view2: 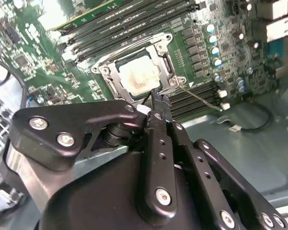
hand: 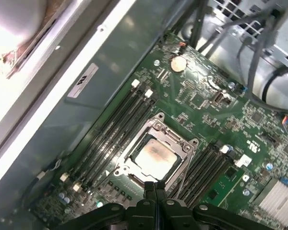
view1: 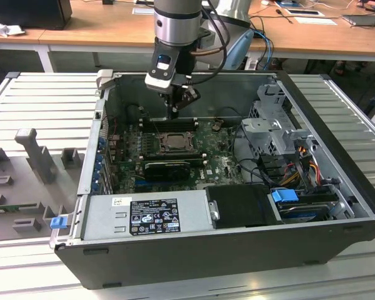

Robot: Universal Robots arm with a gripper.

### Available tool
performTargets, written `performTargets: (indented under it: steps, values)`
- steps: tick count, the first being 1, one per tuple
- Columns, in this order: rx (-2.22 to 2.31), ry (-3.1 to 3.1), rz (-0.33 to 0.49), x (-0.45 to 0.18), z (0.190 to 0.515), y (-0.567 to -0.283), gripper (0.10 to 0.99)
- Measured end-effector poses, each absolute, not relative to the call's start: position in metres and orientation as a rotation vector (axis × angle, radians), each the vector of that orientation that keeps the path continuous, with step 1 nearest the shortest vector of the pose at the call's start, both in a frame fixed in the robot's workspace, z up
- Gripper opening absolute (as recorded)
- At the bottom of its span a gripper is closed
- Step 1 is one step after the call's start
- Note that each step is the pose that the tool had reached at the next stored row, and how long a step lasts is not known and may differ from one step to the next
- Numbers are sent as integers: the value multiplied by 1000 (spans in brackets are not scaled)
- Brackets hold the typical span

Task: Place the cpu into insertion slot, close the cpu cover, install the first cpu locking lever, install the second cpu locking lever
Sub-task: 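Install the first cpu locking lever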

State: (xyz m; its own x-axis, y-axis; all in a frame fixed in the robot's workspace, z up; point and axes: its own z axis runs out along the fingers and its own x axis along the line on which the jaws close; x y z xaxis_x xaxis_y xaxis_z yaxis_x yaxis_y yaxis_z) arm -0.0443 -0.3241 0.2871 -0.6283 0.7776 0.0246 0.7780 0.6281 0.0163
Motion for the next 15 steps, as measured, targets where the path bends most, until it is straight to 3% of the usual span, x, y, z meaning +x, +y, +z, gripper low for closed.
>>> performTargets:
  steps: [15]
  values:
    - [-957,-2975,-37,-44,285,-324,106]
